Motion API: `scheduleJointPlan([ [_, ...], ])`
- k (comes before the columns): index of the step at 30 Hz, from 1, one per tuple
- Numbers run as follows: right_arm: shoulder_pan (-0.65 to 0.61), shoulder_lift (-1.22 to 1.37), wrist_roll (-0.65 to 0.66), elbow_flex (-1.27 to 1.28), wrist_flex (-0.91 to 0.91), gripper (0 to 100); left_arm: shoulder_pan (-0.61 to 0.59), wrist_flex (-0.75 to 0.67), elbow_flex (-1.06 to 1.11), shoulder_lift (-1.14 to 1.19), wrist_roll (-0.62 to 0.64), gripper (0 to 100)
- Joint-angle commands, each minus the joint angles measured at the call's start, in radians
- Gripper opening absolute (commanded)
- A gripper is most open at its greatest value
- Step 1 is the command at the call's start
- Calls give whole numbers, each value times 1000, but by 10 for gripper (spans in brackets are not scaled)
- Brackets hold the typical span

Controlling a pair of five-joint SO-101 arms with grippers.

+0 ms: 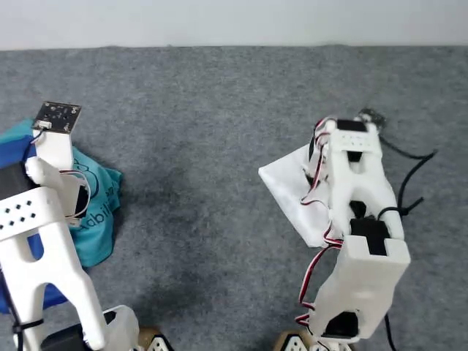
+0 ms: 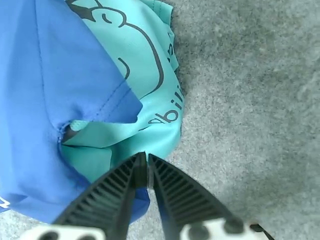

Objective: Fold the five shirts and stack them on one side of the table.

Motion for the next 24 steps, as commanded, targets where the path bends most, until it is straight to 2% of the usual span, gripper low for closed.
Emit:
scheduleJointPlan([
  [1, 39, -10, -6, 63, -124, 419, -9, 8, -4, -35, -8, 14],
  [5, 68, 87, -5, 43, -120, 416, -9, 8, -4, -35, -8, 14],
  [11, 76, 186, -6, -101, 54, 401, -9, 8, -4, -35, -8, 14],
  [14, 76, 242, -5, -186, 139, 275, -9, 8, -4, -35, -8, 14],
  [18, 77, 292, 52, -288, 209, 0, -9, 8, -4, -35, -8, 14],
  [20, 77, 306, 91, -321, 240, 44, -9, 8, -4, -35, -8, 14],
  [24, 113, 292, 135, -364, 286, 14, -9, 8, -4, -35, -8, 14],
])
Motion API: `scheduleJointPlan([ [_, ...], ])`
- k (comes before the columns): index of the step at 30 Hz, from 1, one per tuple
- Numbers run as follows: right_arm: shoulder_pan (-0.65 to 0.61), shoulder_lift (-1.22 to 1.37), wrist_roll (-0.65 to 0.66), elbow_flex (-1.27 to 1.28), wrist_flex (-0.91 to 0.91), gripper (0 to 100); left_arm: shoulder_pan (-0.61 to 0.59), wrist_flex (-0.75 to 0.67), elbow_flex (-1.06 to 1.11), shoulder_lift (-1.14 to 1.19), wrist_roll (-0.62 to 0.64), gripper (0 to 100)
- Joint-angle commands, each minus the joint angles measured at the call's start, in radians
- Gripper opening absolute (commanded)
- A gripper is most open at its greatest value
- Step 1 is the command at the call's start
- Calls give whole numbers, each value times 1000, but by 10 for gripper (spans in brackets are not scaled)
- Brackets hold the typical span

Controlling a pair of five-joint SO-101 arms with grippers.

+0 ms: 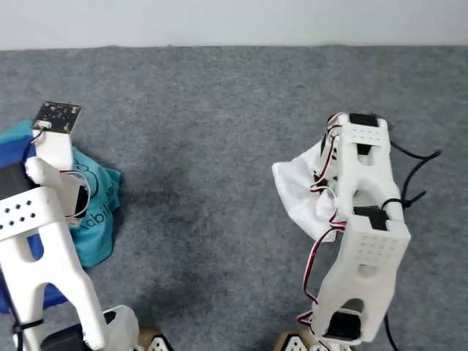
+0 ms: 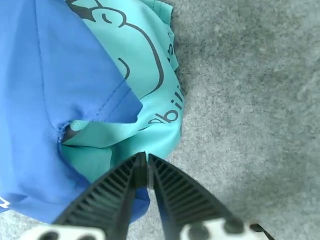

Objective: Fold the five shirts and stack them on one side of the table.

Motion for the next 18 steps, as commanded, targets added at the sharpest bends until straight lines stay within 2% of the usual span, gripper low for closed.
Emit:
scheduleJointPlan([
  [1, 38, 8, 75, -32, 27, 9, -9, 8, -4, -35, -8, 14],
  [6, 140, -119, 336, -32, 44, 9, -9, 8, -4, -35, -8, 14],
  [9, 240, -209, 577, -37, 61, 9, -9, 8, -4, -35, -8, 14],
  [15, 476, -297, 1145, -46, 41, 9, -9, 8, -4, -35, -8, 14],
  [18, 585, -286, 1293, -63, -21, 9, -9, 8, -4, -35, -8, 14],
])
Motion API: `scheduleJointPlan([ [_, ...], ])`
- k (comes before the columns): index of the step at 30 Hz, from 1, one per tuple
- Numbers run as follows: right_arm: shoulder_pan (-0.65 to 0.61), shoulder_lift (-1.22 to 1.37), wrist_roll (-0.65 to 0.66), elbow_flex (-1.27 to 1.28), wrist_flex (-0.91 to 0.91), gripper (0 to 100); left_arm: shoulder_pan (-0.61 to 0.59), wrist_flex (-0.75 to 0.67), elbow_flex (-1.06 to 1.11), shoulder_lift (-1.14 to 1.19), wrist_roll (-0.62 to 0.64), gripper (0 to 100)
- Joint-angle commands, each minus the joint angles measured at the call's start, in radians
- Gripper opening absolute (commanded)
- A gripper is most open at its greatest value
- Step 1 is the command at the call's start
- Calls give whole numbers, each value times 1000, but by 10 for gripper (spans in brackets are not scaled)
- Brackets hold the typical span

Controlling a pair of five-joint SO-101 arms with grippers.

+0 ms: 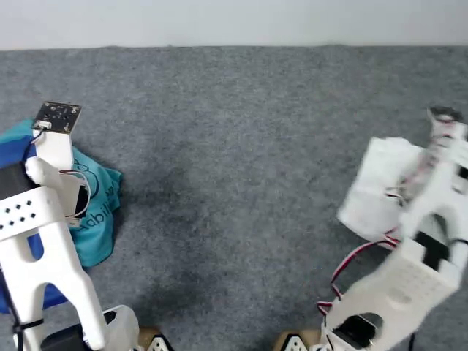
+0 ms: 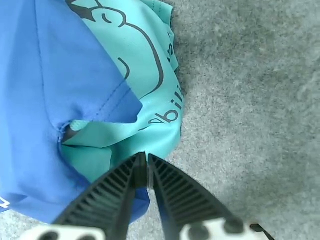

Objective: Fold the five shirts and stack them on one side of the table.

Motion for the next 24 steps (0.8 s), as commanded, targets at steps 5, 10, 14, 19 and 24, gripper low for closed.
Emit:
scheduleJointPlan([
  [5, 216, -16, 339, -48, -213, 9, -5, 8, -4, -35, -8, 14],
  [10, 248, 41, 411, -48, -309, 9, -5, 8, -4, -35, -6, 14],
  [14, 231, 61, 416, -49, -318, 9, -5, 8, -4, -35, -6, 14],
  [19, 188, 64, 414, -49, -318, 15, -6, 8, -4, -35, -6, 14],
  [24, 182, 53, 411, -55, -269, 184, -8, 8, -4, -35, -6, 14],
])
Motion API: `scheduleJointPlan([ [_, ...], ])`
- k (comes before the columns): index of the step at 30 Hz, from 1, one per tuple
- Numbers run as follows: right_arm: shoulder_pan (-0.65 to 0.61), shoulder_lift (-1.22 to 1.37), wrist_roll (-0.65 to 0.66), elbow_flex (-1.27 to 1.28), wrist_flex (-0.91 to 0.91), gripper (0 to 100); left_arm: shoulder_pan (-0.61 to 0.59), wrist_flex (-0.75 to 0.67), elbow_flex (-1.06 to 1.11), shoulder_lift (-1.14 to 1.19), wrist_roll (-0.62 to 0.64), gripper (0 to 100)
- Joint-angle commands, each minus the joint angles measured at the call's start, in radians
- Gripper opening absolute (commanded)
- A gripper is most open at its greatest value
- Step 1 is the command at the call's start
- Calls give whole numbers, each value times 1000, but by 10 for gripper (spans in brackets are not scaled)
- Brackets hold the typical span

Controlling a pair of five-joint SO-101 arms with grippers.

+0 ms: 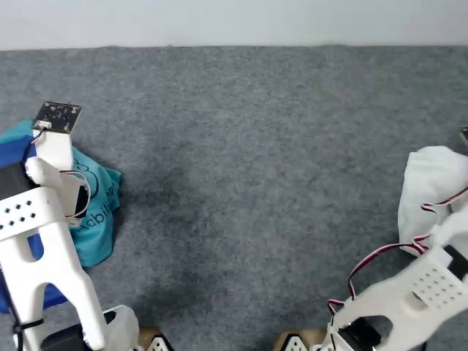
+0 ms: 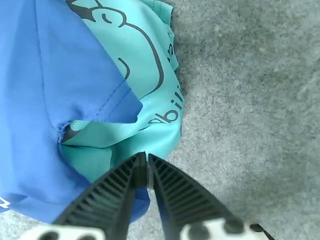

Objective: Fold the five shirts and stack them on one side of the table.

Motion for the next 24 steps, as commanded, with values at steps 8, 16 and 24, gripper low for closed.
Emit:
scheduleJointPlan([
  [8, -2, -142, -167, -169, 283, 304, -8, 8, -4, -35, -6, 14],
  [16, -84, -179, -172, -173, 595, 46, -5, 8, -4, -35, -5, 14],
  [24, -139, -124, -256, -176, 357, 9, -6, 21, -4, -35, -3, 14],
])
